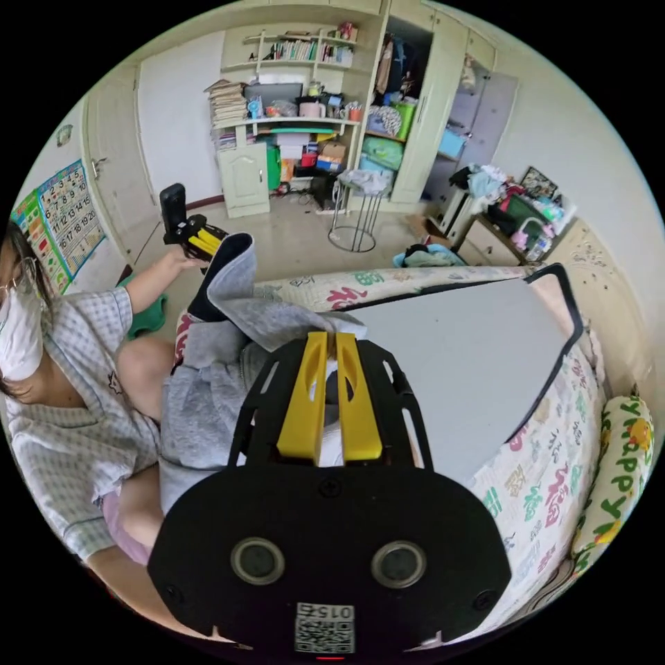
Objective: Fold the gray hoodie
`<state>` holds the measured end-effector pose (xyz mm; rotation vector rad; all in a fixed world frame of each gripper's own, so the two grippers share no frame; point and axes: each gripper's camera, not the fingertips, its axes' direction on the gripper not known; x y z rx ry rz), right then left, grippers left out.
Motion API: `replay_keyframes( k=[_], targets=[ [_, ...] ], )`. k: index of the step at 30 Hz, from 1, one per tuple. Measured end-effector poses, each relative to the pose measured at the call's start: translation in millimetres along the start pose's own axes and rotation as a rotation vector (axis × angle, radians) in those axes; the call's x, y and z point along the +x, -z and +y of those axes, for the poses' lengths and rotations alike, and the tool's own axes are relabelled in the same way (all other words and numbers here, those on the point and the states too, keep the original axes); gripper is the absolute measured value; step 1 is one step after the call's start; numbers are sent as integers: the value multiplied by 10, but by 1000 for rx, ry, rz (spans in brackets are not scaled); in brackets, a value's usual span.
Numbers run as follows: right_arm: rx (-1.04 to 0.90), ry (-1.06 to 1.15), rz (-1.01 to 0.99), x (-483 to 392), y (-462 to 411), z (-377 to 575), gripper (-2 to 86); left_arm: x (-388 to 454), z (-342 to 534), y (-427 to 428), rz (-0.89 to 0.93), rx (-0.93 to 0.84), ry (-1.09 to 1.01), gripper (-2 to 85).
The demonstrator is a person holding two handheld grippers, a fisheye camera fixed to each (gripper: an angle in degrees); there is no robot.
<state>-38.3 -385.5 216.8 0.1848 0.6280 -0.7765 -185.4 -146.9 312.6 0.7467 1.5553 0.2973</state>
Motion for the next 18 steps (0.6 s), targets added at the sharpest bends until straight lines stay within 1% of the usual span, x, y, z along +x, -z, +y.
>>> replay_keyframes(
  k=[1, 2, 4, 5, 6, 7, 8, 9, 12, 14, 18],
  targets=[
    [7, -20, 24, -85, 118, 42, 6, 65, 32, -46, -1, 2, -29, 78],
    [11, -31, 34, -126, 172, 64, 6, 87, 53, -61, 21, 12, -28, 102],
    [43, -103, 78, -270, 366, 160, 6, 262, 72, -108, 171, 51, -6, 114],
    [53, -129, 81, -294, 408, 186, 6, 363, 67, -120, 180, 60, -32, 113],
    [76, -167, 83, -344, 493, 244, 6, 588, 53, -158, 132, 69, -101, 103],
    [101, -188, 88, -399, 584, 304, 6, 748, 26, -224, 57, 58, -111, 86],
    [111, -198, 92, -425, 631, 332, 6, 793, 4, -258, 35, 51, -95, 63],
    [122, -224, 107, -472, 725, 385, 6, 831, -50, -297, 20, 48, -37, 17],
    [162, -286, 149, -601, 1005, 495, 7, 857, -227, -183, 111, 82, 58, 2],
    [212, -326, 171, -681, 1223, 541, 7, 909, -356, 23, 125, 145, 94, -2],
    [346, -387, 251, -950, 1800, 552, 7, 1018, -649, 713, 101, 375, 221, -1]
  ],
)
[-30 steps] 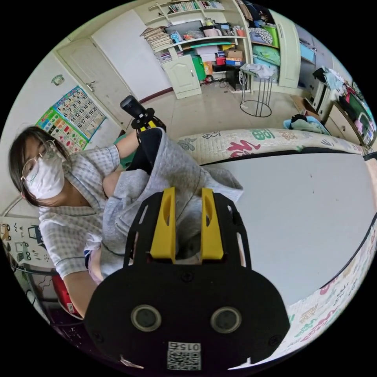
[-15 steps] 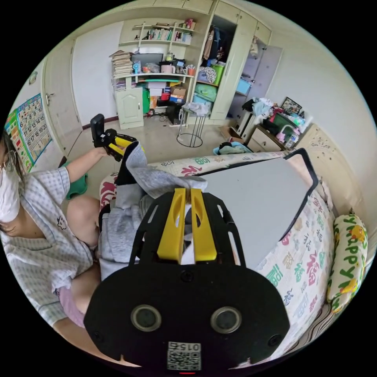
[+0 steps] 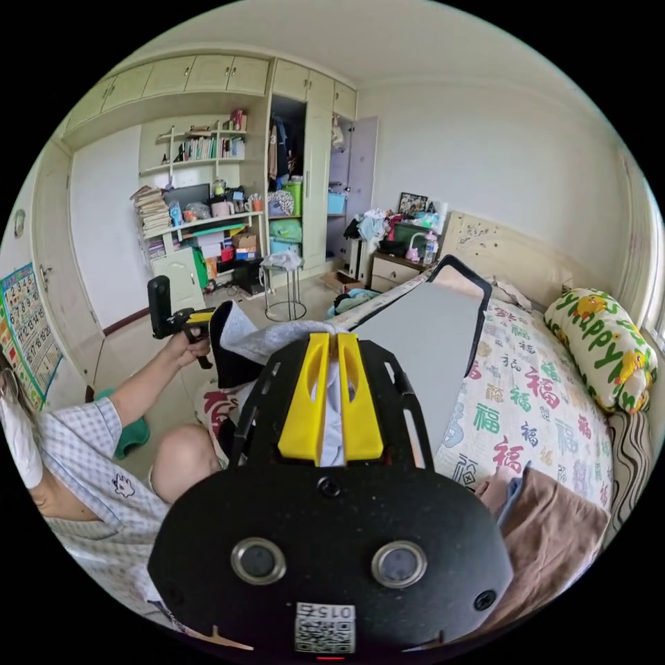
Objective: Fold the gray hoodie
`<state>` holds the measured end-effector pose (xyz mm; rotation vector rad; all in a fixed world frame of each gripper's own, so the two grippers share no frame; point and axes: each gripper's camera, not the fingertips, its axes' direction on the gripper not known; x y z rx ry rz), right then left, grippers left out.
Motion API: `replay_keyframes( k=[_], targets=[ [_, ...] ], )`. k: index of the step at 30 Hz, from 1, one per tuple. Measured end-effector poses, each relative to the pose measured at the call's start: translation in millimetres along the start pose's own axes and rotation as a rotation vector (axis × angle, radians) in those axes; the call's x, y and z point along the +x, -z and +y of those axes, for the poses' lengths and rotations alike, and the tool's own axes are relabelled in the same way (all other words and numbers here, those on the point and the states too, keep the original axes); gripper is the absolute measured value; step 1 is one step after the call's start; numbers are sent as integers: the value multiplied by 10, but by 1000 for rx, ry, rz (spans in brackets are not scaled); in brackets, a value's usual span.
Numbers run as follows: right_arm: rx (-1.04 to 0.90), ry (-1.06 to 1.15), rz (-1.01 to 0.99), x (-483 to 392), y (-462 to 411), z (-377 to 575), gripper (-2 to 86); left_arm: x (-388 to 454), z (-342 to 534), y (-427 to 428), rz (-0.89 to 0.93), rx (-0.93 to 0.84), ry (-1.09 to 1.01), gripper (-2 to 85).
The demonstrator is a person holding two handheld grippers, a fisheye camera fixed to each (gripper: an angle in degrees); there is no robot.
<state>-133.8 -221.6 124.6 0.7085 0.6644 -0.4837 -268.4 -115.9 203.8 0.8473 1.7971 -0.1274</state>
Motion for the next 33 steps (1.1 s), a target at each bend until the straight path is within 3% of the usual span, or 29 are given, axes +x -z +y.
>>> replay_keyframes(
  k=[3, 7, 13, 18, 21, 24, 25, 29, 33],
  targets=[
    [72, 0, 11, -156, 386, -168, 7, 365, -202, 227, 59, 29, -73, 9],
    [76, -26, 63, -238, 642, -206, 8, 929, 399, 321, 140, -188, -323, 119],
    [83, -147, 43, 78, 787, -61, 8, 1617, 1659, 494, -117, -254, -586, 142],
    [100, -207, 16, 268, 820, -36, 9, 2325, 1854, 348, -298, -234, -843, 151],
    [98, -224, 26, 295, 846, -81, 9, 2494, 1855, 121, -361, -244, -911, 94],
    [105, -241, 41, 307, 979, -110, 10, 2249, 1665, 68, -345, -221, -683, 30],
    [107, -250, 53, 323, 1058, -126, 9, 2107, 1545, 158, -352, -159, -541, 22],
    [165, -333, 77, 380, 1349, -298, 9, 1972, 928, 387, -280, -79, -286, 9],
    [410, -343, 138, 82, 2107, -667, 8, 2167, 100, 855, -301, 108, -88, 4]
  ],
)
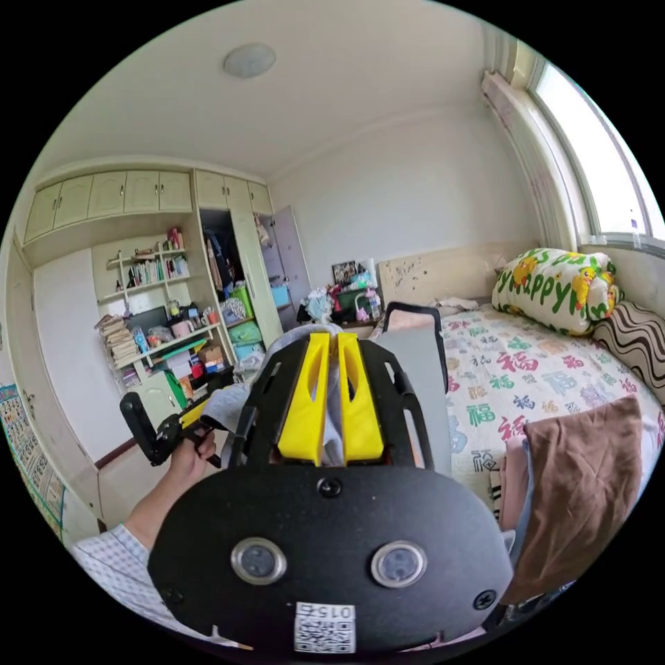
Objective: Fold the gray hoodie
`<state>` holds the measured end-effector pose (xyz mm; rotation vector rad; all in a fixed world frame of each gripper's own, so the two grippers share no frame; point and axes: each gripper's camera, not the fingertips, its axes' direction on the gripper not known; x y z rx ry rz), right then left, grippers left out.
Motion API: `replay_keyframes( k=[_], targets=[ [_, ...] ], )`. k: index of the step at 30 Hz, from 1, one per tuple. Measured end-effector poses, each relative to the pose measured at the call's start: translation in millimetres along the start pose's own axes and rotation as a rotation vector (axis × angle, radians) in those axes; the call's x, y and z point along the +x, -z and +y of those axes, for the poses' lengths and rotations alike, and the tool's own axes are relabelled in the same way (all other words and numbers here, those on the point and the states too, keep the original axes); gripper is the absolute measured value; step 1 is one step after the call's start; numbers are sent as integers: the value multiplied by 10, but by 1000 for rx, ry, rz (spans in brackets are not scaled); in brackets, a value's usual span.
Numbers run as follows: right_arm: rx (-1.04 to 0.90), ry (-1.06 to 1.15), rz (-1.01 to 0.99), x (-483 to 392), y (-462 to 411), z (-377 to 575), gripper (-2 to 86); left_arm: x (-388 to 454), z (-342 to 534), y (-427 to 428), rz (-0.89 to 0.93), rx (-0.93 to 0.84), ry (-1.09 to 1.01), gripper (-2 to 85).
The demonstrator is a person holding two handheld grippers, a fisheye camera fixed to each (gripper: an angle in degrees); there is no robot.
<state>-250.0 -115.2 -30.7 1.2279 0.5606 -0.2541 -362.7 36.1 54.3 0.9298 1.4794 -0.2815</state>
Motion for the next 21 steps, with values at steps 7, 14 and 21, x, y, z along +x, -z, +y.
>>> replay_keyframes(
  k=[7, 14, 21],
  targets=[
    [343, 76, 95, -775, 1435, -861, 7, 113, -961, 1154, 8, 281, 206, 2],
    [673, 186, 293, -1540, 2456, -1040, 7, 924, -1158, 2365, -20, 652, 160, 2],
    [855, 313, 445, -1819, 2849, -1159, 6, 1868, -1155, 2991, -323, 967, -121, 2]
  ],
)
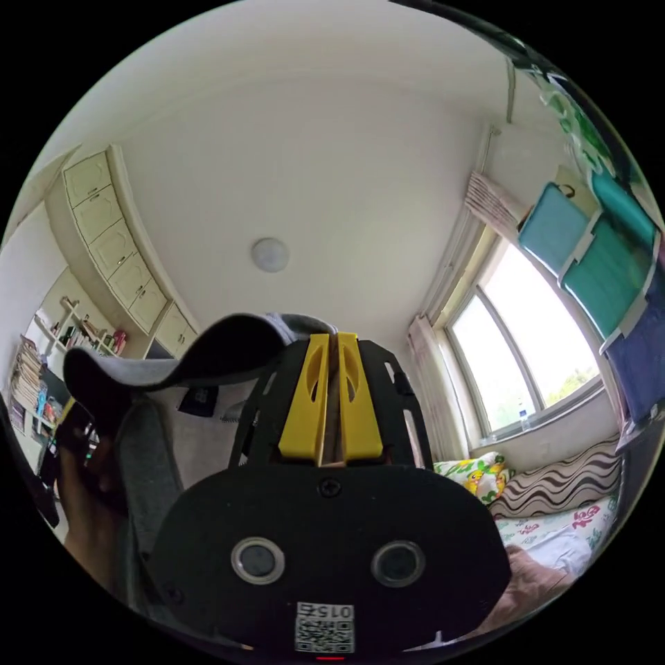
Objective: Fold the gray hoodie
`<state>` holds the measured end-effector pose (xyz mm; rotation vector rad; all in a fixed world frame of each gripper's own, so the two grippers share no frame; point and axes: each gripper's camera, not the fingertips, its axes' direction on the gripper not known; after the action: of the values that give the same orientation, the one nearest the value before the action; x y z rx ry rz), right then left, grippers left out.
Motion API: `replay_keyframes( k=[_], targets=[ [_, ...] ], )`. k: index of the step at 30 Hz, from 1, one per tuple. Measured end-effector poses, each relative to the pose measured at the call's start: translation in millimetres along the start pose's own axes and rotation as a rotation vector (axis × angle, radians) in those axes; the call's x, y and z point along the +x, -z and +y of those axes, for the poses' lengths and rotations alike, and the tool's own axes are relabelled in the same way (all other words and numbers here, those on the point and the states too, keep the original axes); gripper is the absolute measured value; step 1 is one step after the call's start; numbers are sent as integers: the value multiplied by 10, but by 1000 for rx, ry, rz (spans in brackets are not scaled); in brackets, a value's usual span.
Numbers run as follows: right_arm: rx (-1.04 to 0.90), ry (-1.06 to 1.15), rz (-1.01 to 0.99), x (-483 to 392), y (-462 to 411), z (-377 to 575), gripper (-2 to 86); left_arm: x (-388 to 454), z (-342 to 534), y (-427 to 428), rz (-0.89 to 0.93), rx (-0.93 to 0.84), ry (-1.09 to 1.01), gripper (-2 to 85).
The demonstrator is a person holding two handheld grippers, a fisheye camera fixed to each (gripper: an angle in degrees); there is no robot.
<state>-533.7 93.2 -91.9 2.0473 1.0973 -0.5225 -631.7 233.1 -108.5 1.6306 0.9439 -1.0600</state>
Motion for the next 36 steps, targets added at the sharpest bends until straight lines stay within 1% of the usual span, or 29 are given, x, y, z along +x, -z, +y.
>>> replay_keyframes(
  k=[1, 3, 5, 8, 11, 13, 14, 16, 17, 18, 19, 20, 21, 22, 23, 24, 25, 27, 29, 30, 31, 32, 34, 35, 36],
  targets=[
    [20, 35, 7, -34, -21, -35, 6, 141, 8, 13, -53, 50, -99, 2],
    [42, 104, 24, -94, -91, -47, 6, 257, 82, -43, -81, 92, -197, 2],
    [60, 163, 40, -138, -217, 26, 6, 306, 226, -211, -77, 76, -273, 3],
    [45, 229, 41, -196, -583, 370, 7, 328, 710, -613, -118, 22, -375, 2],
    [-7, 281, 38, -272, -1150, 1022, 8, 323, 1505, -1139, -134, -99, -444, 3],
    [-88, 316, 40, -348, -1748, 1770, 10, 350, 2412, -1614, -146, -224, -541, 3],
    [-115, 327, 41, -368, -1911, 1985, 11, 359, 2678, -1739, -147, -265, -570, 3],
    [-266, 396, 35, -460, -2637, 2983, 16, 394, 3914, -2215, -139, -456, -698, 6],
    [-327, 433, 29, -490, -2841, 3279, 18, 402, 4262, -2323, -134, -519, -739, 7],
    [-518, 493, -14, -527, -3270, 3931, 25, 396, 4991, -2504, -111, -674, -818, 10],
    [-773, 502, -63, -515, -3644, 4623, 37, 352, 5734, -2595, -50, -852, -898, 14],
    [-886, 496, -87, -501, -3770, 4973, 45, 322, 6075, -2605, -9, -942, -933, 16],
    [-1004, 463, -139, -465, -3851, 5555, 68, 241, 6725, -2576, 79, -1135, -983, 22],
    [-1120, 440, -219, -462, -3837, 6084, 94, 139, 7236, -2498, 172, -1301, -978, 29],
    [-1189, 448, -248, -477, -3811, 6341, 96, 85, 7451, -2452, 225, -1380, -965, 33],
    [-1243, 476, -257, -498, -3663, 6737, 98, -25, 7821, -2366, 309, -1541, -942, 40],
    [-1248, 529, -276, -514, -3429, 6988, 92, -129, 8047, -2257, 369, -1624, -939, 46],
    [-1252, 557, -363, -460, -3061, 7156, 86, -293, 8103, -2118, 376, -1617, -953, 26],
    [-1303, 445, -433, -239, -2819, 7140, 84, -484, 7983, -2071, 338, -1635, -922, 20],
    [-1331, 347, -481, -44, -2715, 7056, 83, -623, 7836, -2044, 331, -1654, -896, 20],
    [-1341, 262, -507, 167, -2634, 6935, 82, -780, 7624, -2004, 337, -1659, -846, 20],
    [-1342, 226, -515, 274, -2594, 6867, 81, -859, 7497, -1974, 353, -1662, -808, 20],
    [-1361, 120, -587, 645, -2363, 6585, 70, -1157, 6906, -1754, 484, -1667, -620, 21],
    [-1377, 103, -620, 715, -2272, 6517, 66, -1228, 6748, -1666, 523, -1661, -568, 21],
    [-1411, 89, -716, 812, -2047, 6396, 70, -1365, 6446, -1455, 616, -1653, -462, 23]
  ],
)
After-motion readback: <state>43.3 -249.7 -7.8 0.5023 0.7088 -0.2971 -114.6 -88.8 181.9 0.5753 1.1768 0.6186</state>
